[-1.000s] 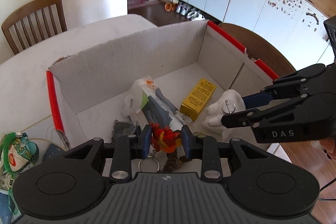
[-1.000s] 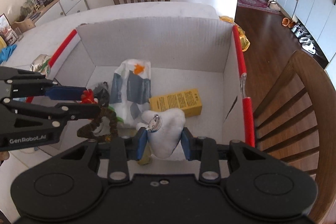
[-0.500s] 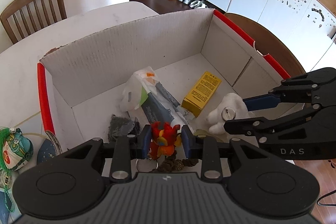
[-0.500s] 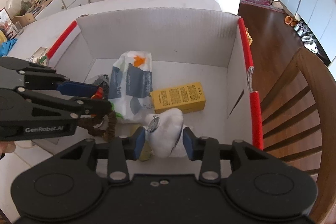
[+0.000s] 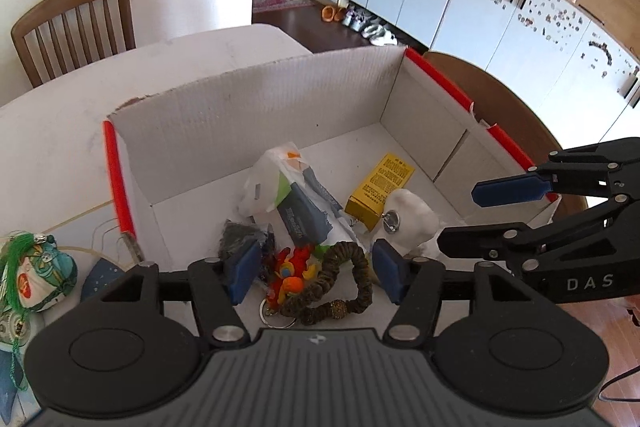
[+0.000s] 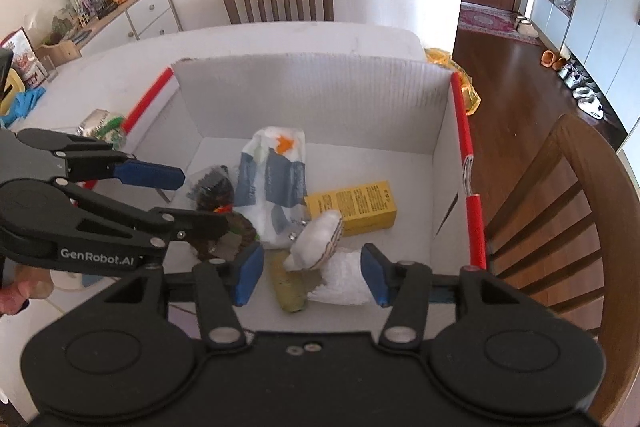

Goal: Organize objects
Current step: 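Open the left tool releasing the red toy while the right tool releases the tooth, then withdraw both tools from the box back over the remaining pile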

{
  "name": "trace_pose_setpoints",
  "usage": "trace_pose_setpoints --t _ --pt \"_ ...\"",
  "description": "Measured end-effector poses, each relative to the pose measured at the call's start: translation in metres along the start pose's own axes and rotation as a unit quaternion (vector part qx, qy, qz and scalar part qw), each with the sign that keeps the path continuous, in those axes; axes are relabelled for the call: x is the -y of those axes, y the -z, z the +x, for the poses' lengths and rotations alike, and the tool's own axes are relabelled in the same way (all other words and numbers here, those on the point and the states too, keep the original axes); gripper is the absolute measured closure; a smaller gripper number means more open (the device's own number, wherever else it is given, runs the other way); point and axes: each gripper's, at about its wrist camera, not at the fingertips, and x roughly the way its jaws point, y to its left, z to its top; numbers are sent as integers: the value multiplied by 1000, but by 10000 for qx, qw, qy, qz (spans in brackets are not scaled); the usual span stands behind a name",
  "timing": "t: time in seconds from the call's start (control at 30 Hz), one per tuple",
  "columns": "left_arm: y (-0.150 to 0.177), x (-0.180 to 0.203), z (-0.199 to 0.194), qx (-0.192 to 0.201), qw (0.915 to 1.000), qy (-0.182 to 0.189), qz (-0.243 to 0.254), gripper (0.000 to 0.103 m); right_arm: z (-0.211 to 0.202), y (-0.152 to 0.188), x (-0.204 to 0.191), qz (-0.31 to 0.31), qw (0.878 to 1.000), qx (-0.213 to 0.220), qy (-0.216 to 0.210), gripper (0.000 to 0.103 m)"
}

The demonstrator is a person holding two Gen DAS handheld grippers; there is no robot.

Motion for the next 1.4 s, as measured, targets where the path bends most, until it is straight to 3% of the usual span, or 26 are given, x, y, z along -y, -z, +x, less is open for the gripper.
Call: trace_pose_setpoints --t 0.23,0.37,0.63,0.73,0.9,1.4 --pt "3 -6 -26 288 9996 -42 -38 42 -22 -1 -13 23 9996 279 47 50" --pt "2 -12 -43 444 9990 6 -83 42 -33 -3 -21 145 9988 468 59 40" --pt "7 -30 -81 738 9971 88 -164 34 -46 -5 -47 219 9971 715 139 35" --pt "11 -39 -95 859 9961 45 -198 28 -50 -4 -56 301 9960 829 166 24" --pt "19 -57 -114 986 9948 -11 -248 20 -49 -3 -75 434 9948 903 176 20" --pt "53 -117 -155 1172 9922 -170 -379 11 -44 -6 -142 597 9914 1164 25 4"
